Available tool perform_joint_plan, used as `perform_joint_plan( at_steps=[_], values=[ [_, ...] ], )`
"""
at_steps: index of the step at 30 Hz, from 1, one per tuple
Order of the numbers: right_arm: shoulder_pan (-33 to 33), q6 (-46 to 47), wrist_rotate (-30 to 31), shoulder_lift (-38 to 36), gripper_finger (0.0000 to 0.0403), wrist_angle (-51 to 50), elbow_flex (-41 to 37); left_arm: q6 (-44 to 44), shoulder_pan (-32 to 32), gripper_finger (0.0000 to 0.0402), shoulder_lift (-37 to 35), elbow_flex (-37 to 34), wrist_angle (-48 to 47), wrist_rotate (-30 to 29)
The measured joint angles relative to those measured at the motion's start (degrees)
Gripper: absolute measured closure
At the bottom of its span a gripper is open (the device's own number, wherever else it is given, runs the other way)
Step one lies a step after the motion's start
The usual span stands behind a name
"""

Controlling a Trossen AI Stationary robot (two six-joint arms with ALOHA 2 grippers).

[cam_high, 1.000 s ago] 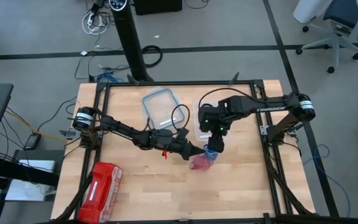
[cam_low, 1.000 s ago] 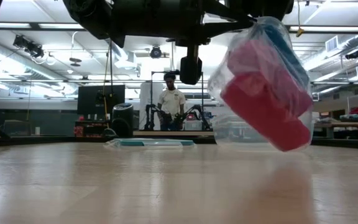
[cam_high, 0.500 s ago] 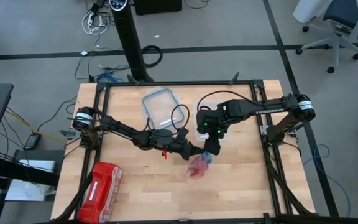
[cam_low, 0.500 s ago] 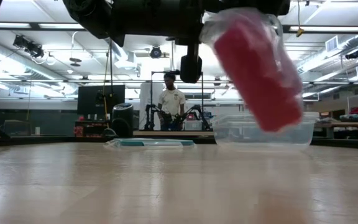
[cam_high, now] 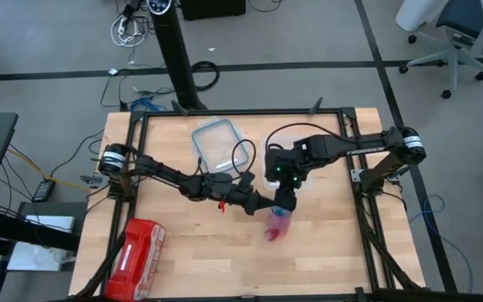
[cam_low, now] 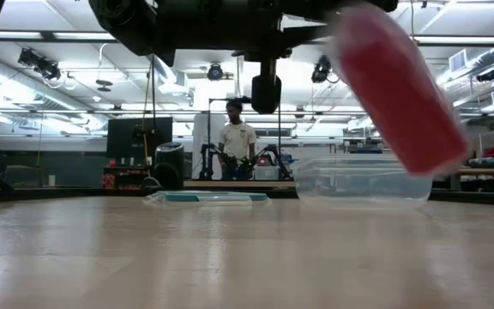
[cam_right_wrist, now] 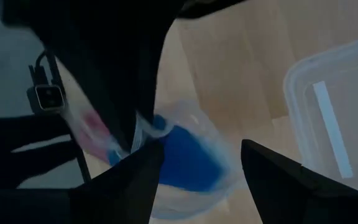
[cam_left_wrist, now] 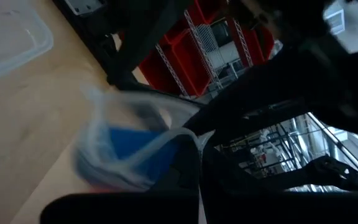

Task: Roll bandage
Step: Put the blue bandage into the transparent zip bag

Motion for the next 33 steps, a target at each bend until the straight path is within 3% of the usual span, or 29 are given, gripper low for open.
perform_joint_plan(
  at_steps=[8,20,33],
  values=[
    [2.3,0.1,-2.6,0.0,0.0175,0.2,0.0,1.3,1.2,0.0398,0.0,0.1,1.9,-0.3],
    [1.7,1.3,-0.7,-0.2,0.0175,-0.7,0.0,1.5,1.3,0.0398,0.0,0.1,3.2,0.1],
    [-2.5,1.5,2.3,-6.7,0.0176,-11.2,0.0,1.5,1.2,0.0398,0.0,0.1,3.4,7.6]
  ],
)
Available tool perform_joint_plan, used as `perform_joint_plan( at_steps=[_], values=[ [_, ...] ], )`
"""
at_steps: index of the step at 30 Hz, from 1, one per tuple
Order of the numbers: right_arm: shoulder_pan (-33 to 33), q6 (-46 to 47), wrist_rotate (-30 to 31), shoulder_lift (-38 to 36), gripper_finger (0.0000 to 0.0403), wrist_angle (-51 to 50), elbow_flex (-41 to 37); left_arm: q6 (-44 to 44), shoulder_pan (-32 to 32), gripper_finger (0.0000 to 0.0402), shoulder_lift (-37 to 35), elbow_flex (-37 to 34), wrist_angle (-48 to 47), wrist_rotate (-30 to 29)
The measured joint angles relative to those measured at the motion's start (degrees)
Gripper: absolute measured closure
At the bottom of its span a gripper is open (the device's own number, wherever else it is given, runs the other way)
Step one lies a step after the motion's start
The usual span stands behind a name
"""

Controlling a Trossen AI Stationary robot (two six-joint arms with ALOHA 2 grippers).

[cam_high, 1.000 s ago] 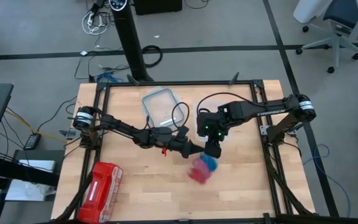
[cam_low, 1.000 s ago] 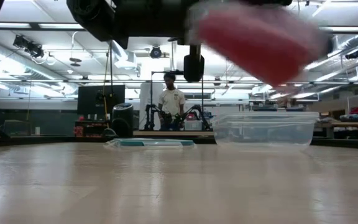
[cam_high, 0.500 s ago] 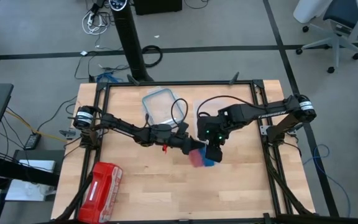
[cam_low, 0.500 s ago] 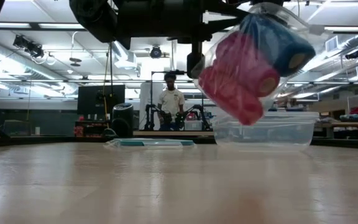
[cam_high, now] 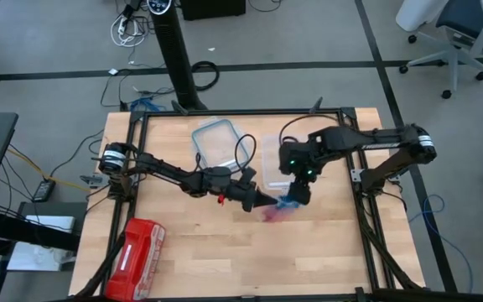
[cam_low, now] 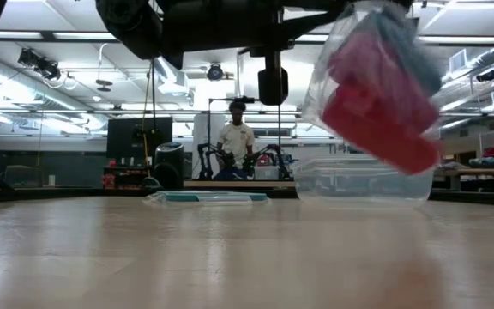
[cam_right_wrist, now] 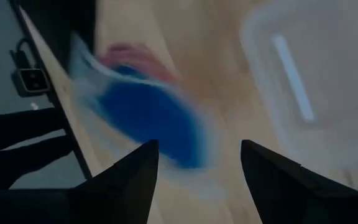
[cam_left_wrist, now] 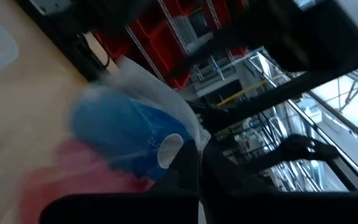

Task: Roll bandage
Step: Put the blue bandage into the transparent zip bag, then close the transparent zip bag

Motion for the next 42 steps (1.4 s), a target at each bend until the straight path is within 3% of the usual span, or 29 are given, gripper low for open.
perform_joint_plan(
  at_steps=[9,14,25,30,38,42],
  values=[
    [1.2,-0.8,0.4,-7.8,0.0176,-3.8,-0.8,-0.2,0.0,0.0398,0.0,0.0,1.3,1.6],
    [4.9,-2.2,1.5,-11.9,0.0176,1.9,-5.5,-0.3,0.0,0.0398,0.0,-0.1,3.4,2.4],
    [14.0,14.7,12.4,-23.7,0.0176,15.0,-20.1,-0.6,0.1,0.0398,0.0,0.8,9.2,2.4],
    [18.6,20.2,17.1,-25.5,0.0176,12.5,-20.6,-0.1,0.5,0.0398,0.0,2.0,9.1,2.3],
    [25.1,27.8,18.6,-26.6,0.0176,9.4,-20.6,1.9,2.3,0.0398,0.0,5.0,8.3,2.7],
    [28.0,30.3,25.4,-26.6,0.0176,11.3,-20.6,3.2,3.4,0.0398,0.0,7.0,6.3,3.6]
  ],
)
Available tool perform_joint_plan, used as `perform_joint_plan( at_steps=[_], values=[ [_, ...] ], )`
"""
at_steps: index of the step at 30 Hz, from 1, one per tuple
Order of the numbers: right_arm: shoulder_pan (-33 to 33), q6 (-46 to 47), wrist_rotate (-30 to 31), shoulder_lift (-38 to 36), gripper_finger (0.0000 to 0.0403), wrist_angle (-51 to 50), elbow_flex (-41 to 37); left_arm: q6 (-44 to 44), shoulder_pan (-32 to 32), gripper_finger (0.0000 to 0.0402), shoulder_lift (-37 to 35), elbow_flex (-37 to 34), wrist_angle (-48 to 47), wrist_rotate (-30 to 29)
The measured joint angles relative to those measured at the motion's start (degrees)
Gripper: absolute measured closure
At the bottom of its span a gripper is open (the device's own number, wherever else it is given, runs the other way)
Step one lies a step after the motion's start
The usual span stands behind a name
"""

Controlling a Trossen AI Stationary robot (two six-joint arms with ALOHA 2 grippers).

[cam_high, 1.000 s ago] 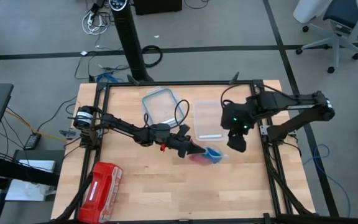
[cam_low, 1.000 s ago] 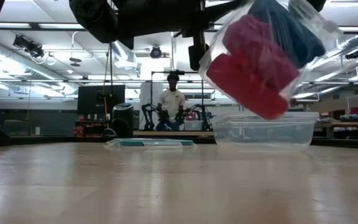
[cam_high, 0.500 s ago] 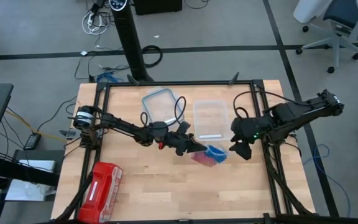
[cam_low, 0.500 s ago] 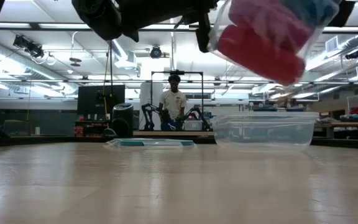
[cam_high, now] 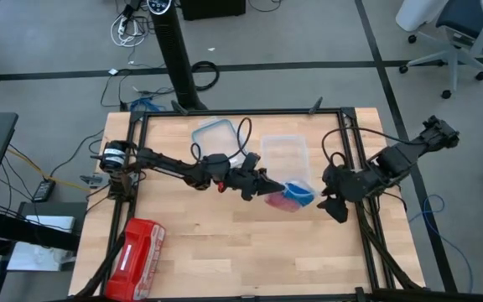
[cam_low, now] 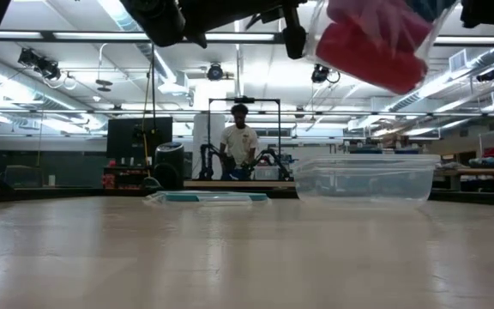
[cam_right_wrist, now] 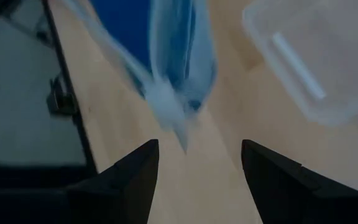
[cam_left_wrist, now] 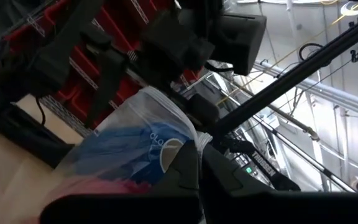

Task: Roll bandage
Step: Close the transparent zip bag

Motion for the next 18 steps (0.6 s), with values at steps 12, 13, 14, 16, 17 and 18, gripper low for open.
perform_joint_plan(
  at_steps=[12,13,14,16,17,18],
  values=[
    [6.0,8.1,12.0,-2.1,0.0176,0.2,0.0,15.8,2.0,0.0398,0.0,18.4,-27.3,5.4],
    [6.4,8.5,12.0,-2.5,0.0176,0.2,0.0,17.6,2.3,0.0398,0.0,20.7,-31.7,5.6],
    [6.8,9.1,12.0,-3.0,0.0176,0.2,0.0,19.1,2.6,0.0398,0.0,22.8,-35.7,5.8],
    [7.5,10.5,11.9,-4.1,0.0176,-0.1,0.0,21.4,3.2,0.0398,0.0,26.7,-42.8,6.0],
    [7.8,11.3,11.1,-4.7,0.0176,-0.6,0.0,22.5,3.6,0.0398,0.0,28.4,-46.0,6.1],
    [8.0,11.9,10.2,-5.2,0.0176,-1.1,0.0,23.3,3.9,0.0398,0.0,29.9,-48.7,6.3]
  ],
)
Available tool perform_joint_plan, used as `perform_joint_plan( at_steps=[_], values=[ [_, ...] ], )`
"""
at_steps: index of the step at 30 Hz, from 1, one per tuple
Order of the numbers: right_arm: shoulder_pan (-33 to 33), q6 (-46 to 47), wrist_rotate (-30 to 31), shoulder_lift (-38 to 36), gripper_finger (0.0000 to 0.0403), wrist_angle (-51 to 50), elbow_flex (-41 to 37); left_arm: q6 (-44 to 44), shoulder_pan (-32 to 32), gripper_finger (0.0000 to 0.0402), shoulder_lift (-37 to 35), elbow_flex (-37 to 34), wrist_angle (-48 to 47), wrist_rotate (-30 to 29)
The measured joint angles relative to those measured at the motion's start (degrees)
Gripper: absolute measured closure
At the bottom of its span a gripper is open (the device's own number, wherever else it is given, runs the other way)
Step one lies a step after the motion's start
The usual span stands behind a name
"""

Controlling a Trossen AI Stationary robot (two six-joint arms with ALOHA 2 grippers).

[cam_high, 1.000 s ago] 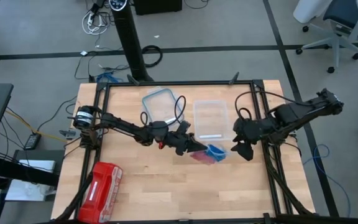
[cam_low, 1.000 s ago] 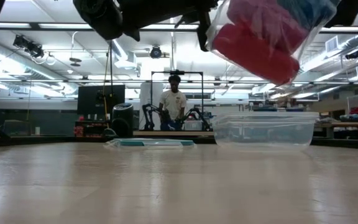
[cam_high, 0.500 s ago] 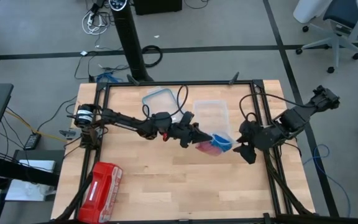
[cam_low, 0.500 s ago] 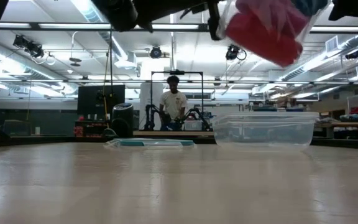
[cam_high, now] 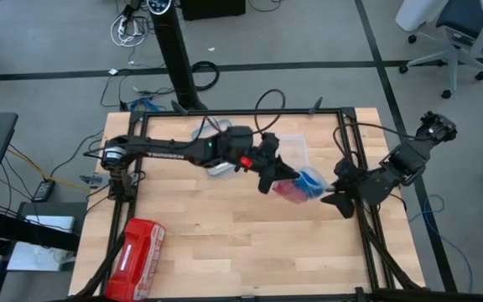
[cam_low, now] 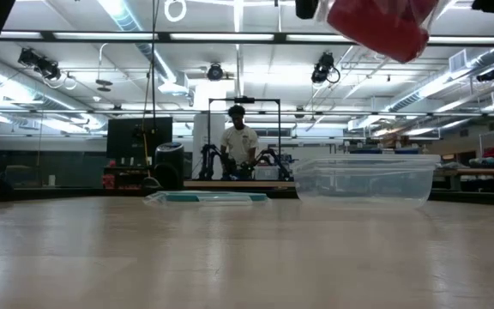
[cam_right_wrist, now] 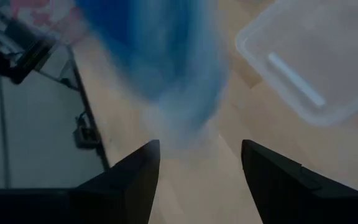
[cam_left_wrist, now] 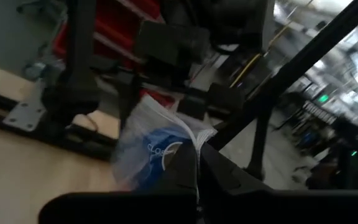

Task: Roll bandage
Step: Close the transparent zip bag

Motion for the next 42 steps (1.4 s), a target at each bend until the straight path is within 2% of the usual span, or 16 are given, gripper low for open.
perform_joint_plan(
  at_steps=[7,12,16,25,29,34,42],
  values=[
    [0.3,1.6,-5.8,-1.1,0.0176,-2.0,0.0,5.8,1.4,0.0398,-0.1,8.4,-16.7,0.3],
    [0.3,1.0,-5.3,-1.1,0.0176,-1.5,0.0,10.2,1.5,0.0398,-0.1,12.4,-29.8,-0.8],
    [0.3,-3.1,-1.5,-1.2,0.0176,2.3,0.0,13.1,1.2,0.0398,-0.1,15.4,-37.1,-2.6],
    [-0.2,-9.7,12.9,-1.2,0.0177,3.4,0.0,17.6,-0.4,0.0398,-0.1,22.5,-43.5,-8.6],
    [-1.2,-12.5,17.0,-1.1,0.0177,3.4,0.0,18.2,-0.5,0.0398,0.0,24.6,-45.8,-9.0],
    [-2.0,-15.6,20.4,-1.1,0.0177,5.5,0.0,18.2,-0.5,0.0398,0.0,25.4,-46.7,-9.2],
    [-4.8,-21.9,20.6,-1.1,0.0176,11.0,0.0,17.1,-0.6,0.0398,0.0,25.4,-46.6,-9.2]
  ],
)
